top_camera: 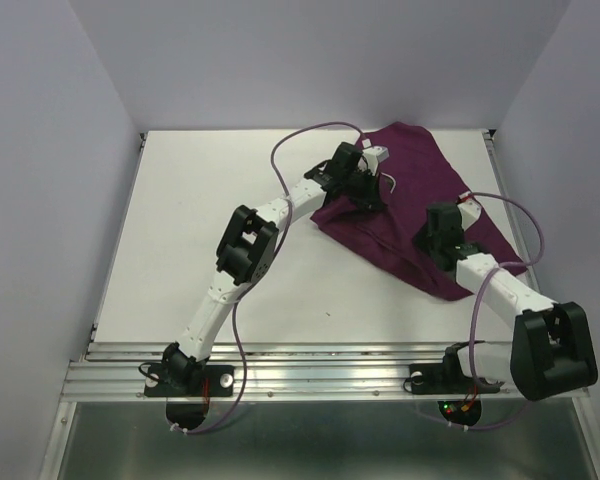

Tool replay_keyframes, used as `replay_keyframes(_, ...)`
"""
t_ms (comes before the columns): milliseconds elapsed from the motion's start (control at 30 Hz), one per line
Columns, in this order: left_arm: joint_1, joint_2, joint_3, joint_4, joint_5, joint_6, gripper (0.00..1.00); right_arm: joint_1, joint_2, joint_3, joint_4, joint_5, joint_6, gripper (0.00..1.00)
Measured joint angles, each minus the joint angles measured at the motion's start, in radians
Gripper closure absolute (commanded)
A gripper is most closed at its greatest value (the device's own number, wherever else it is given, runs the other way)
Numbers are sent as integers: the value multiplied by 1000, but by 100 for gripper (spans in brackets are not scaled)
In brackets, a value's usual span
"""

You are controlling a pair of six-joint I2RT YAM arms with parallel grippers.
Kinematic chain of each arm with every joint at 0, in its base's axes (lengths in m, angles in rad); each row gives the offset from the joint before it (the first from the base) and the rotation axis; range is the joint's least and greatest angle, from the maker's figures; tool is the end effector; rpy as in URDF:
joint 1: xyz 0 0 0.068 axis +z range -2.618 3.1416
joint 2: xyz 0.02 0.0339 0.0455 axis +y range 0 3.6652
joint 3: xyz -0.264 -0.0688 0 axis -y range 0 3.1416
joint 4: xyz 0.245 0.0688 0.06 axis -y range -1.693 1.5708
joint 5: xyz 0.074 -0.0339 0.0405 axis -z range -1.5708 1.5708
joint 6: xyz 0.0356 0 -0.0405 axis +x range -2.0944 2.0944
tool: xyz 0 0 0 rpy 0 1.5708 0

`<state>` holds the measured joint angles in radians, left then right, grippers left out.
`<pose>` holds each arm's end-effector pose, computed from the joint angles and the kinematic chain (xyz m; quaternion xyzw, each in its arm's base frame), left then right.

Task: Prepare the surgical pack
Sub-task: Pack the surgical kit at the center of the board.

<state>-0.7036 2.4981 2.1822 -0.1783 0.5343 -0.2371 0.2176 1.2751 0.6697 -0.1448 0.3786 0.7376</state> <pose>0.4266 -0.3857 0.2032 0.3231 0.7744 -0.4261 0.3381 0.2538 0.0426 0.2029 0.3041 0.8511 0.0268 0.4272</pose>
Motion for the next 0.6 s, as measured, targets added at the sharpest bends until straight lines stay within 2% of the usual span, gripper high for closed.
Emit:
replay_keyframes(100, 1, 0, 5, 2, 1, -6, 74, 0, -64, 0, -50, 43, -1, 52)
replay_keyframes(133, 1, 0, 5, 3, 1, -6, 72, 0, -88, 0, -70, 58, -2, 46)
replay_keyframes(167, 1, 0, 6, 5, 3, -8, 66, 0, -105, 0, -84, 70, -4, 43)
replay_keyframes(233, 0, 0, 6, 7, 4, -7, 59, 0, -140, 1, -113, 85, -10, 38)
replay_keyframes(267, -1, 0, 6, 8, 4, -7, 51, 0, -162, 2, -132, 90, -19, 36)
replay_keyframes(367, -3, -3, 8, 6, 6, -5, 41, 0, -189, 13, -166, 81, -48, 30)
replay_keyframes(500, -3, -27, 25, -6, -3, -2, 26, 0, -187, 39, -171, 4, -111, 30)
replay_keyframes(600, -2, -68, 31, -8, -18, -1, 23, 1, -187, 50, -163, -93, -152, 30)
